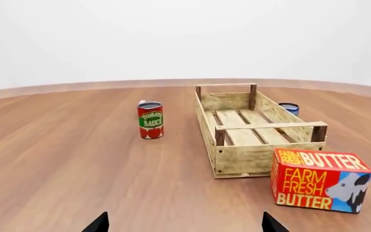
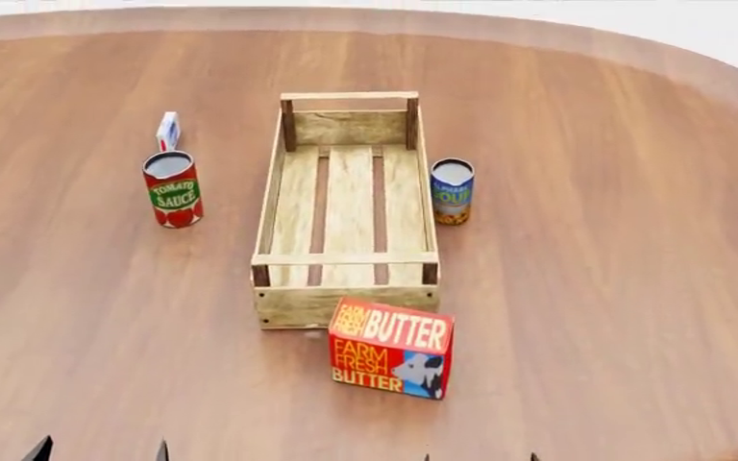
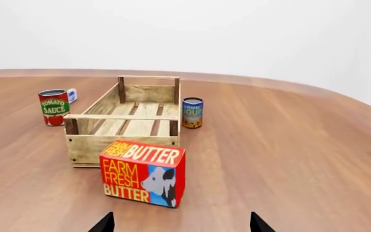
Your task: Pick up the butter and put it in the tray.
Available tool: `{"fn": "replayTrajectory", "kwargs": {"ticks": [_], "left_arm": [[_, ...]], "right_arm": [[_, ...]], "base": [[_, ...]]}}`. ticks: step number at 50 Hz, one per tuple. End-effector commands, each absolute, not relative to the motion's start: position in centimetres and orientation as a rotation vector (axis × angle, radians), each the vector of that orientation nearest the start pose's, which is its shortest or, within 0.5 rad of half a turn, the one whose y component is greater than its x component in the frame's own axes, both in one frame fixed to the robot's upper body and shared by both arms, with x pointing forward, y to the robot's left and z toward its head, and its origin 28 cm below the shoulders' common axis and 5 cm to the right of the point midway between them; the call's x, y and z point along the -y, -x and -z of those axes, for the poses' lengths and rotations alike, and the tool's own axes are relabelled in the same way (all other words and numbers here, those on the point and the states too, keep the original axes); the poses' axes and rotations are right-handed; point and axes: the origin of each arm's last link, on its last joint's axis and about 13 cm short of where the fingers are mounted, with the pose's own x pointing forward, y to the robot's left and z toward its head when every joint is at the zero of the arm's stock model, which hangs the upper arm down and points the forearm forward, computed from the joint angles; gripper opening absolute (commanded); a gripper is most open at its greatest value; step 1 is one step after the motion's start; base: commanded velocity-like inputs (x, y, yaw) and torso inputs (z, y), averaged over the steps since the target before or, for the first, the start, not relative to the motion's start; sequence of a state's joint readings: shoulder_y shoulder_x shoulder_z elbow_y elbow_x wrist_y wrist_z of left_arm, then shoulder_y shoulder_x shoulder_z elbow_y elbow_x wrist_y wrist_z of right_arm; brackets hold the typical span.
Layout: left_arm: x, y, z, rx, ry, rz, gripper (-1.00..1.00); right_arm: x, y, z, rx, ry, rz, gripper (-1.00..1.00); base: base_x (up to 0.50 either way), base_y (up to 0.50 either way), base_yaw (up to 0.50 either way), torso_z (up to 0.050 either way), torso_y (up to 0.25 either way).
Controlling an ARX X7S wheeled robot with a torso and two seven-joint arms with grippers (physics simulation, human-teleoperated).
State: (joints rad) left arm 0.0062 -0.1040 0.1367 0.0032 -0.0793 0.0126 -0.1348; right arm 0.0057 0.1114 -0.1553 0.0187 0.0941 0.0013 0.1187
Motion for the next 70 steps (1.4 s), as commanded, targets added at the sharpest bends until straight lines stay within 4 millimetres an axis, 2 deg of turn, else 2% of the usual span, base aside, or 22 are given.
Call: {"fn": "replayTrajectory", "kwargs": {"ticks": [1,47,60,62,64,68,70], "left_arm": [[-20.3,-20.7,-1.1,0.0,-0.024,-0.003,1.0],[-20.4,-20.7,-1.4,0.009,-0.033,-0.011,1.0],[-20.3,-20.9,-1.1,0.0,-0.03,-0.009,1.0],[-20.4,-20.8,-1.1,-0.001,-0.025,-0.011,1.0],[-20.4,-20.9,-1.1,-0.003,-0.023,-0.013,1.0],[-20.3,-21.1,-1.0,-0.01,-0.022,-0.015,1.0],[-20.3,-21.1,-1.0,-0.01,-0.021,-0.018,1.0]], "right_arm": [[9.2,-20.8,-0.8,-0.029,0.028,-0.037,1.0],[9.1,-20.7,-0.7,-0.024,0.033,-0.043,1.0],[9.1,-21.0,-0.7,-0.048,0.027,-0.024,1.0],[9.0,-21.3,-1.2,-0.111,-0.007,-0.046,1.0],[9.0,-21.5,-2.1,-0.101,0.015,-0.011,1.0],[9.2,-22.2,-5.4,-0.086,0.041,-0.009,1.0],[9.3,-22.5,-6.3,-0.108,0.035,-0.032,1.0]], "base": [[0.5,0.0,0.0,0.0,0.0],[0.5,0.0,0.0,0.0,0.0],[0.0,0.0,0.0,0.0,0.0],[0.0,0.0,0.0,0.0,0.0],[0.0,0.0,0.0,0.0,0.0],[0.0,0.0,0.0,0.0,0.0],[0.0,0.0,0.0,0.0,0.0]]}}
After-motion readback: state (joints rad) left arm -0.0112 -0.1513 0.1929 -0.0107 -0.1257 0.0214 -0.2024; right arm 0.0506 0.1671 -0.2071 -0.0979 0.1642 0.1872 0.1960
